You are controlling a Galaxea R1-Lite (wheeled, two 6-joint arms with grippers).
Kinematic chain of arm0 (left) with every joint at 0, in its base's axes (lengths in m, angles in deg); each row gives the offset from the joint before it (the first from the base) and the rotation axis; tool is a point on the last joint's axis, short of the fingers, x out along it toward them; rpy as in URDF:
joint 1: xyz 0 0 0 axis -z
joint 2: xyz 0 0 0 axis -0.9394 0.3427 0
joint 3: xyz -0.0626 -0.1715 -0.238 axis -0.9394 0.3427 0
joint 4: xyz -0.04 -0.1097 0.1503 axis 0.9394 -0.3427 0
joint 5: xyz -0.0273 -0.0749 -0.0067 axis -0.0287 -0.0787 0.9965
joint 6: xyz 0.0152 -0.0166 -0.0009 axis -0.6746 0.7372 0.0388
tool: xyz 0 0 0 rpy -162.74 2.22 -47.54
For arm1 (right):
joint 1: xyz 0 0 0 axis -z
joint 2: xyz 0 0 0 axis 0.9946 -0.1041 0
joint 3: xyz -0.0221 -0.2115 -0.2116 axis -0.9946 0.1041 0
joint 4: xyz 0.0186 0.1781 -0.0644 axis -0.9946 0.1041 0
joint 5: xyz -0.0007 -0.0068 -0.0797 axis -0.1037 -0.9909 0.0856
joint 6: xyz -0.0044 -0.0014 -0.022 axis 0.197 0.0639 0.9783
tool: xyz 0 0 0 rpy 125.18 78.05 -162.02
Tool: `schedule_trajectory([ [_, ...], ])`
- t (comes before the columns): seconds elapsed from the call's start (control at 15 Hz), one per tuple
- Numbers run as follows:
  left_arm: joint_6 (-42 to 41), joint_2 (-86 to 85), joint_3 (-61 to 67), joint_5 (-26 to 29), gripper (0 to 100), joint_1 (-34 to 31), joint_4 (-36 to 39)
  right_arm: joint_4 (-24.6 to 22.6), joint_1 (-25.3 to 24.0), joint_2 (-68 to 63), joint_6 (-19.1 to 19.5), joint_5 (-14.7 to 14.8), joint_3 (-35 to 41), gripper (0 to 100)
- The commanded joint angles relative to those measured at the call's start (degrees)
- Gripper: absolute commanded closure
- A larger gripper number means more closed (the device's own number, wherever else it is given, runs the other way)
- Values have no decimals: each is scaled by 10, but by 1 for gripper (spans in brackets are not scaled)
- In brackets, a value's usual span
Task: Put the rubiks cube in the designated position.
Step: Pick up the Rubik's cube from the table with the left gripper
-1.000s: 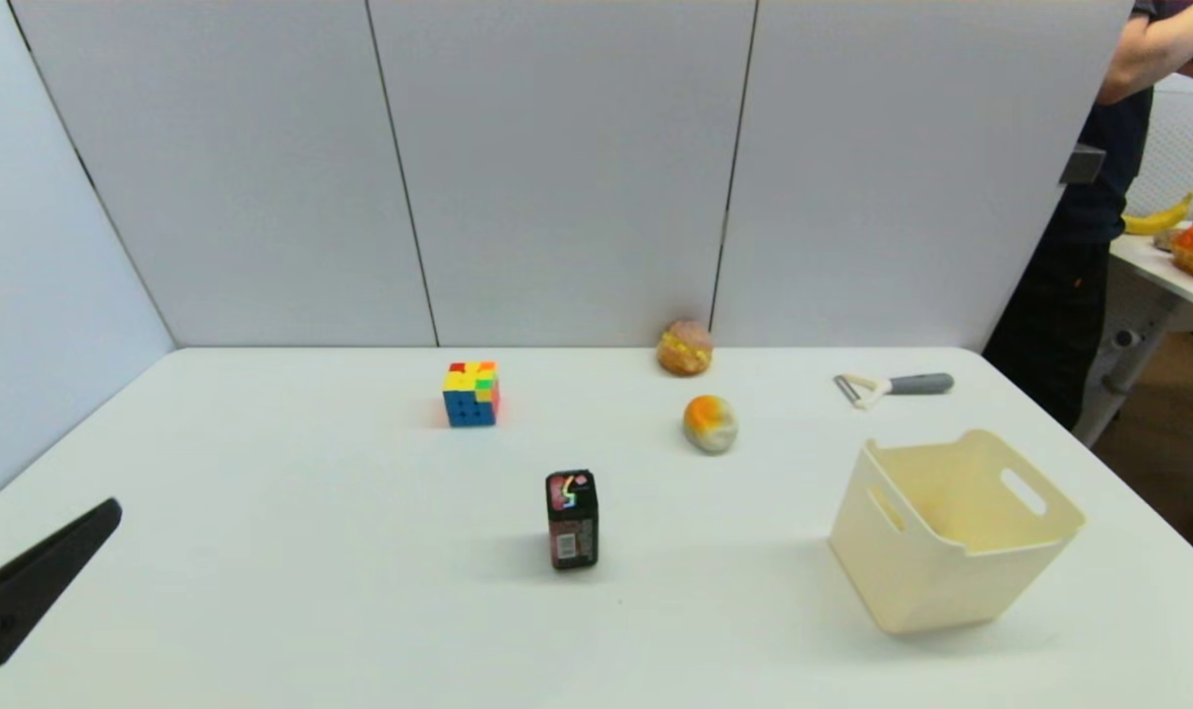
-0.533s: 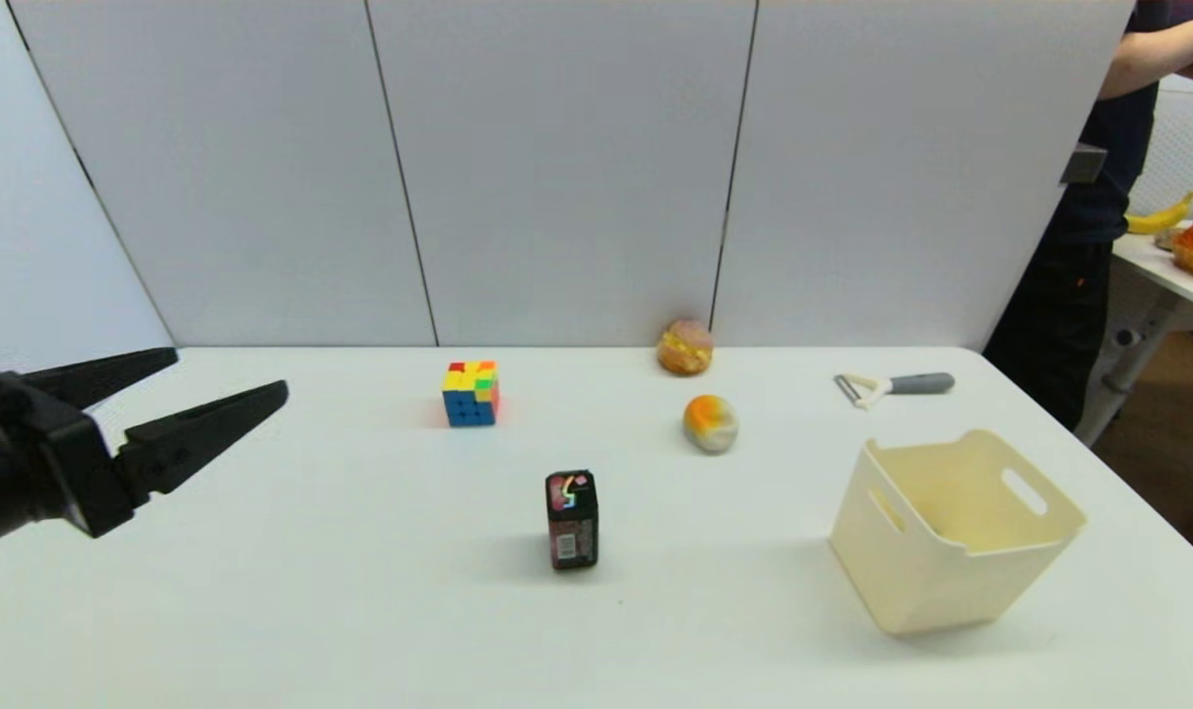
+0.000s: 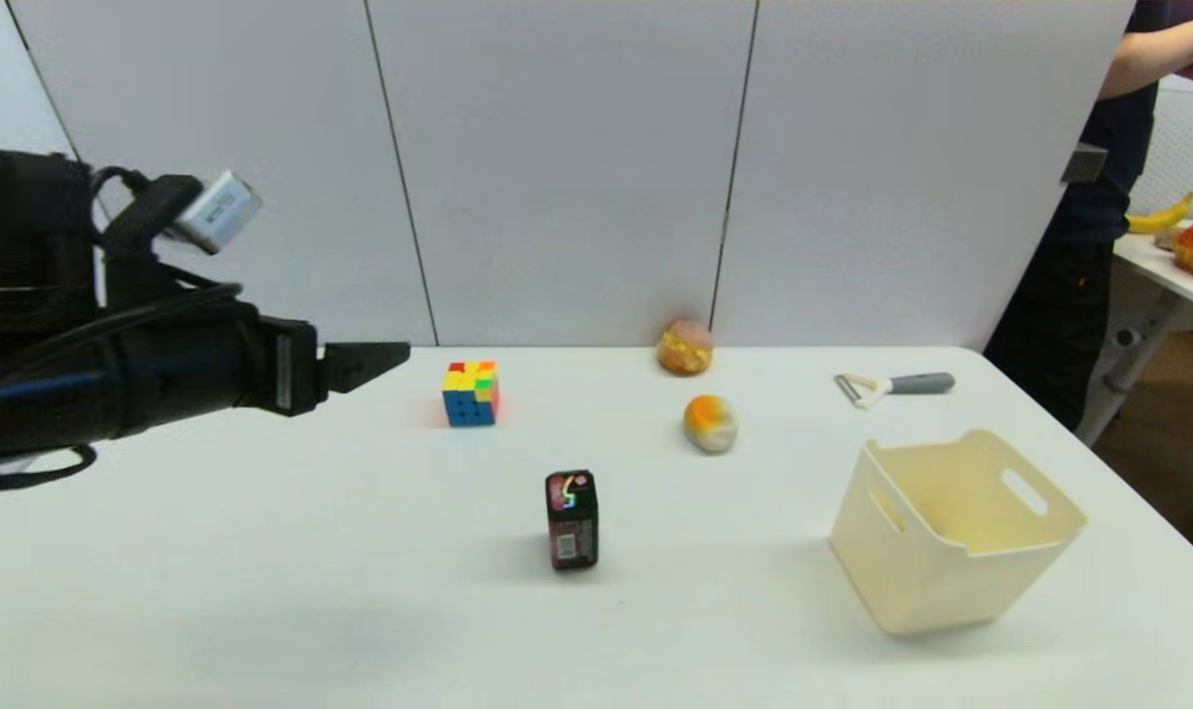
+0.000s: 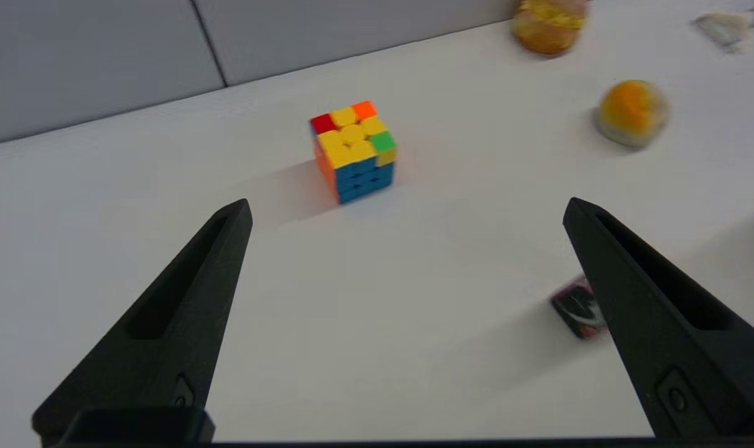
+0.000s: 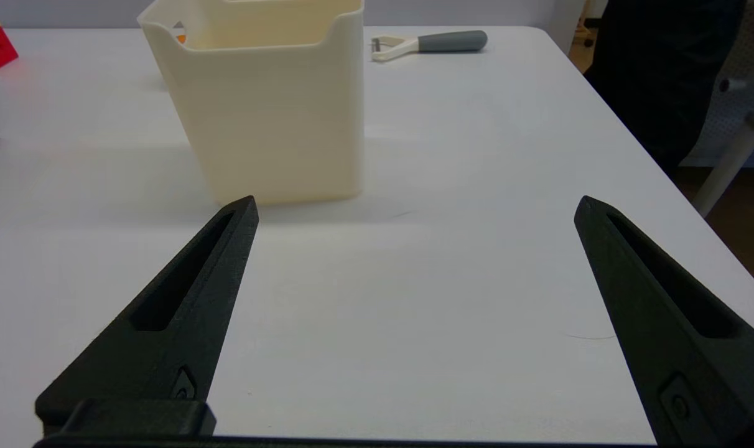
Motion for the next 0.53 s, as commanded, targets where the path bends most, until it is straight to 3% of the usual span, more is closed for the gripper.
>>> schedule_trajectory([
  [0.07,6,129,-96,-156,0,63,-67,0,0,-1,0,0,0,0],
  [0.27,33,186,-162,-190,0,101,-129,0,0,-1,0,0,0,0],
  [0.4,104,237,-245,-202,0,132,-178,0,0,-1,0,0,0,0],
  [0.53,150,284,-303,-249,0,157,-223,0,0,-1,0,0,0,0],
])
